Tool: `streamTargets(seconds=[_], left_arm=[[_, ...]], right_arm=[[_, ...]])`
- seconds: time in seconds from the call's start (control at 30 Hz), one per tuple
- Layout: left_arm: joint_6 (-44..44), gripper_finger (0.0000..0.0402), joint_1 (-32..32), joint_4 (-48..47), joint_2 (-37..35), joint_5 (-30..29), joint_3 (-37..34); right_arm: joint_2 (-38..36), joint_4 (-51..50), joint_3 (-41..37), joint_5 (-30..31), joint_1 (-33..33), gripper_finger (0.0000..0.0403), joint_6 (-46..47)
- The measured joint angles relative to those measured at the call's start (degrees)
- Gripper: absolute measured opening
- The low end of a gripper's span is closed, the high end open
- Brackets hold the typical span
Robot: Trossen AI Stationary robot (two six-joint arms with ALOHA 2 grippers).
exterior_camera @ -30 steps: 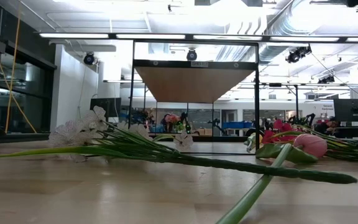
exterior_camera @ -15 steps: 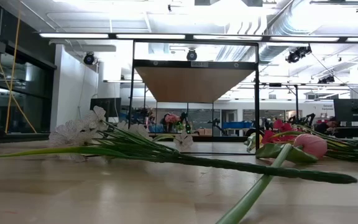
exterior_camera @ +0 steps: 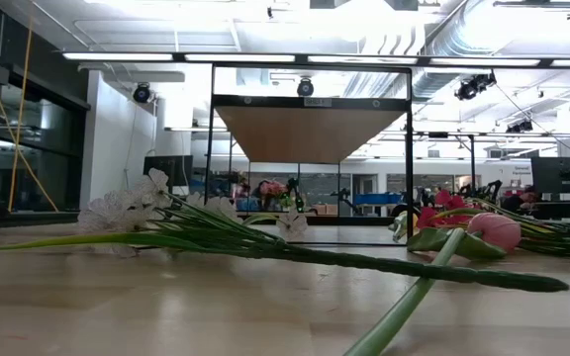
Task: Pick and place flowers into a vace then onto a shelf
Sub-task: Put the yellow tulip into the blue vase
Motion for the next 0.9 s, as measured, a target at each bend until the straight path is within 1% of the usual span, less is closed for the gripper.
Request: streamTargets(seconds=[0.07,0.13,0.23,0.3,0.43,0.53,0.6,0.73,0.9], left_arm=[[0.00,0.0138,0.00,-0.34,-0.41,0.04,-0.01],[0.00,0.0138,0.00,-0.33,-0.67,0.02,0.06],[0.00,0.0138,0.00,-1.41,-1.03,0.02,0.03],[0.00,0.0138,0.00,-1.27,-1.22,-0.50,0.03],[0.00,0.0138,0.00,-1.41,-1.42,-4.28,0.03],[0.00,0.0138,0.02,-1.43,-1.66,-5.62,0.03],[0.00,0.0138,0.02,-1.60,-1.72,-6.45,0.03],[0.00,0.0138,0.02,-3.15,-1.66,-8.30,0.03],[0.00,0.0138,0.02,-3.83,-1.66,-10.05,0.03]], right_arm=[[0.46,-0.99,1.77,6.23,0.00,0.0159,-5.95],[0.46,-1.00,2.77,10.98,0.00,0.0162,-10.37],[0.33,-0.34,3.73,14.87,0.02,0.0165,-14.49],[0.31,-0.48,4.11,15.96,0.00,0.0167,-16.80],[0.32,-0.54,4.25,16.01,0.00,0.0167,-21.12],[0.40,-0.56,4.25,16.20,0.01,0.0164,-24.71],[0.42,-0.56,4.25,18.06,0.00,0.0162,-26.42],[0.60,-0.09,4.25,24.98,0.02,0.0156,-26.94],[2.54,3.16,4.25,36.80,0.00,0.0147,-26.97]])
